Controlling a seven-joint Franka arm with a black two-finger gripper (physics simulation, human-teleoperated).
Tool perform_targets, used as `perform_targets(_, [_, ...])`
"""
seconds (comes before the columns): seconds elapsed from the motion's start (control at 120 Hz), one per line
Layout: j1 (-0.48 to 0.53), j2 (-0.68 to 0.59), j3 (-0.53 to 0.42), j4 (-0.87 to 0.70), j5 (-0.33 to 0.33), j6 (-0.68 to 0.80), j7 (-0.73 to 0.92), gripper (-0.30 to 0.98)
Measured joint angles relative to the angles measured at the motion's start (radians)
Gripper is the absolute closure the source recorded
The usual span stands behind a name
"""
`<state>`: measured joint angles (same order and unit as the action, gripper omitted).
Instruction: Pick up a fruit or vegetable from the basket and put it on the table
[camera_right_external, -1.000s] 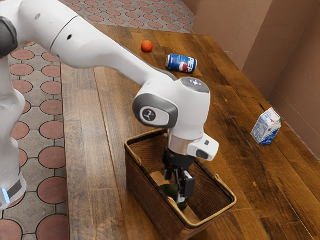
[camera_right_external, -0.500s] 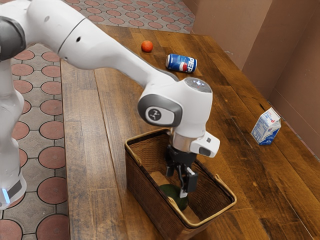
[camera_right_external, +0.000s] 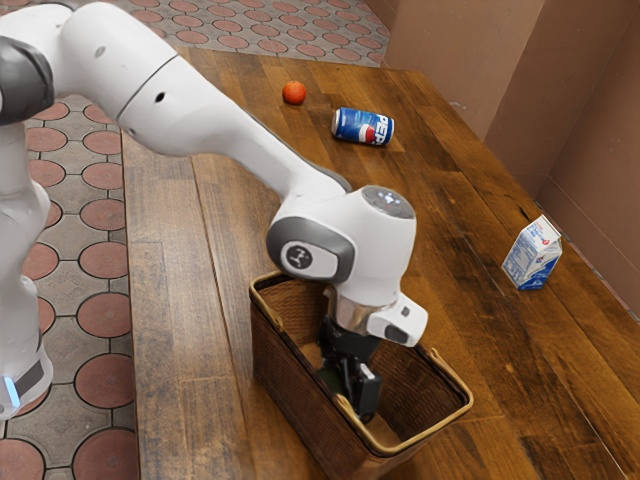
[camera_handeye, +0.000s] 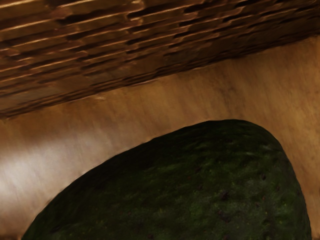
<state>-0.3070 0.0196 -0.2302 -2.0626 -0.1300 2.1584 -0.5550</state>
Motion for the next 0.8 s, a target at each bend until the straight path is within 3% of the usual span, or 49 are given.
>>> perform_targets(0.158, [-0.001, 0.03, 0.0, -0.004, 0.0, 0.004, 0.0, 0.01])
perform_targets(0.283, [0.03, 0.029, 0.0, 0.0, 0.009, 0.006, -0.003, 0.17])
perform_targets(0.408, [0.041, 0.011, 0.018, 0.004, 0.017, 0.008, -0.009, 0.14])
perform_targets(0.525, [0.039, -0.015, 0.021, 0.005, 0.019, 0.01, -0.015, 0.2])
perform_targets(0.625, [0.031, -0.075, 0.029, 0.008, 0.018, 0.011, -0.024, 0.1])
perform_targets(0.8, [0.006, -0.154, 0.031, 0.083, 0.046, 0.011, -0.035, 0.11])
